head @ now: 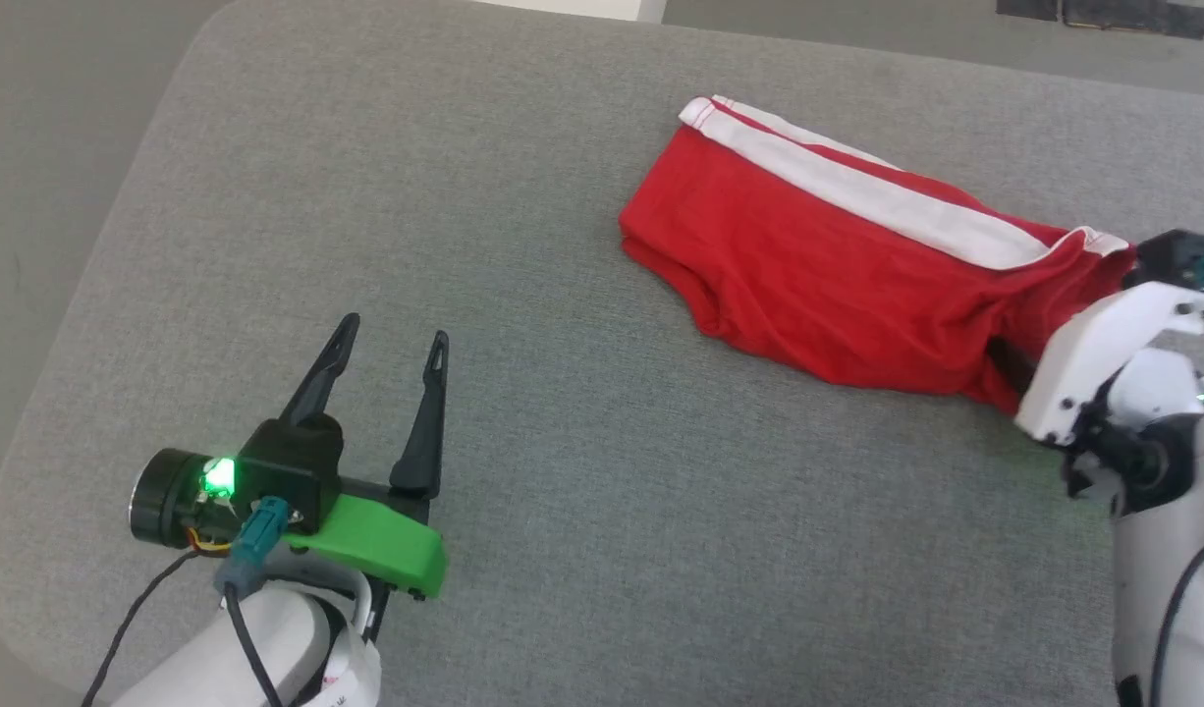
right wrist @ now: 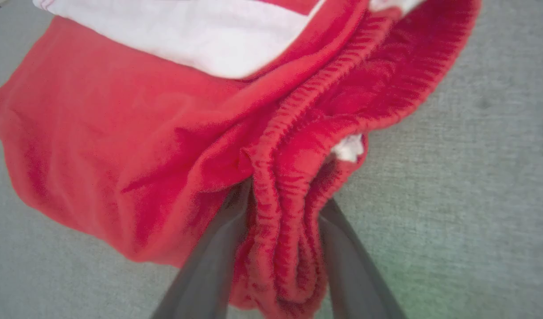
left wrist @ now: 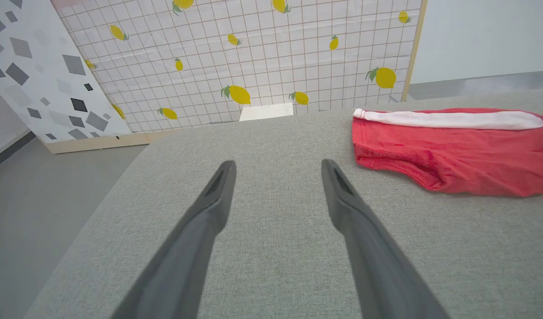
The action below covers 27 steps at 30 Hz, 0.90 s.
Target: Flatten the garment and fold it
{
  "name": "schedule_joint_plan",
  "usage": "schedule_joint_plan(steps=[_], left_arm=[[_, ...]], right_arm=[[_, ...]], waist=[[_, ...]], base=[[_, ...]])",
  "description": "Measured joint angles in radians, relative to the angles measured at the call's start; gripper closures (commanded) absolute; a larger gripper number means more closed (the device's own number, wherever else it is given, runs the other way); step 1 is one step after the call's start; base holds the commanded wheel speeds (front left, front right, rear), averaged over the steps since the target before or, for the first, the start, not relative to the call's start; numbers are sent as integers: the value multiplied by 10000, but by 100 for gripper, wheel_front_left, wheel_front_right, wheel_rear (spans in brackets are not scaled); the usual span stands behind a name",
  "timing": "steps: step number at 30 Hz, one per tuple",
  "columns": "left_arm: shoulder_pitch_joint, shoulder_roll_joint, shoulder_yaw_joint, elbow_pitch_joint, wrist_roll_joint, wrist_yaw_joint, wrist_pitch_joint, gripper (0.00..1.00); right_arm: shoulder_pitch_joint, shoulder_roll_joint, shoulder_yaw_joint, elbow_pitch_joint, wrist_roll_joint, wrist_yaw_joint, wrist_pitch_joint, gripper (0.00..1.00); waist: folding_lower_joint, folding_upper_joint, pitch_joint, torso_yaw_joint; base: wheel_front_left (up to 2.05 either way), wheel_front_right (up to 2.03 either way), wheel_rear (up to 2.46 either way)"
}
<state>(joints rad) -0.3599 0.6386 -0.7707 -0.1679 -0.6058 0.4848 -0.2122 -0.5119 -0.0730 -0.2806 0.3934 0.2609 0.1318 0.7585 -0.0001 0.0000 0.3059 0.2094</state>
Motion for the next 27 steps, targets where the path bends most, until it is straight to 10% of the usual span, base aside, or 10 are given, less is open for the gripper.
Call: schedule_joint_plan(steps=[8, 27], left_arm=[[-4, -46, -88, 228, -44, -48, 146, 0], [-2, -107, -278, 276, -180, -163, 360, 0]], right_arm=[[798, -531, 581, -401, 209, 2, -506, 100], [2339, -4780, 1733, -867, 1160, 2, -1267, 100]], waist=[[0, 0, -430, -170], [0, 0, -1225, -775]], base=[[0, 0, 0], [0, 0, 0]])
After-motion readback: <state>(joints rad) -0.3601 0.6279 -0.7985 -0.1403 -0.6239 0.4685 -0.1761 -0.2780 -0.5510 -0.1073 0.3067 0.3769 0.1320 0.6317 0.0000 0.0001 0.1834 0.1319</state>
